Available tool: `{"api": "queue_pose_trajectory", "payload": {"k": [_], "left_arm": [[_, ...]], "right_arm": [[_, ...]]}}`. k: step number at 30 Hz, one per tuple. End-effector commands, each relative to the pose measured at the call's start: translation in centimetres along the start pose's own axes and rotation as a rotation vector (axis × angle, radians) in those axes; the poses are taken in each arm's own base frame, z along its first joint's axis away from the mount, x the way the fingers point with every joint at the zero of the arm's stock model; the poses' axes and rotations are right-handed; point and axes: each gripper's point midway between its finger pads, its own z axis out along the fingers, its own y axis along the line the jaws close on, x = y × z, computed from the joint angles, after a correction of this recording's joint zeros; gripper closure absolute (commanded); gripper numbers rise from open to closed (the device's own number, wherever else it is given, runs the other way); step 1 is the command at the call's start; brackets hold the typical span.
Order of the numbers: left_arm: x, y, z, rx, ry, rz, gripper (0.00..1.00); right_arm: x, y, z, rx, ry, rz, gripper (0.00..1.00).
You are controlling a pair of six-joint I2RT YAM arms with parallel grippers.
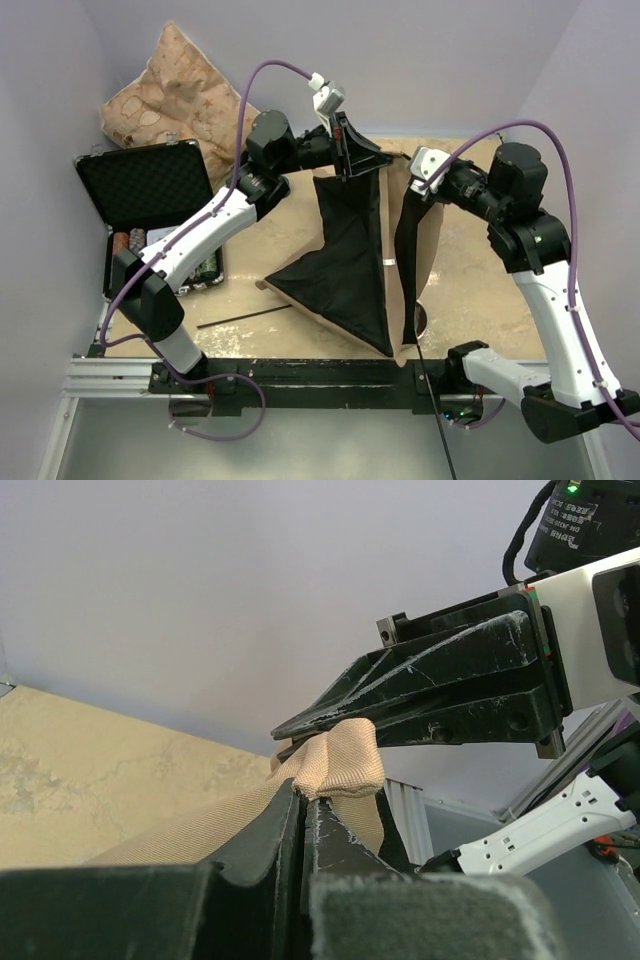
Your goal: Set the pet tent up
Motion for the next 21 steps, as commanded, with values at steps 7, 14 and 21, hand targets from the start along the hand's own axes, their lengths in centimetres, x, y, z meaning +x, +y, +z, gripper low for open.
{"api": "queue_pose_trajectory", "payload": {"k": [7, 14, 21], "left_arm": [[-1.8, -1.0, 0.3, 0.025, -0.034, 0.058, 1.00], [-1.1, -0.7, 0.7, 0.005, 0.004, 0.077, 1.00], [-1.1, -1.6, 0.5, 0.035, -0.008, 0.076, 1.00]], "right_arm": [[0.6, 0.9, 0.1, -0.047, 0.032, -0.020, 1.00], [0.8, 1.4, 0.4, -0.066, 0.045, -0.032, 1.00], [1.9, 2.2, 0.5, -0.080, 0.082, -0.034, 1.00]]}}
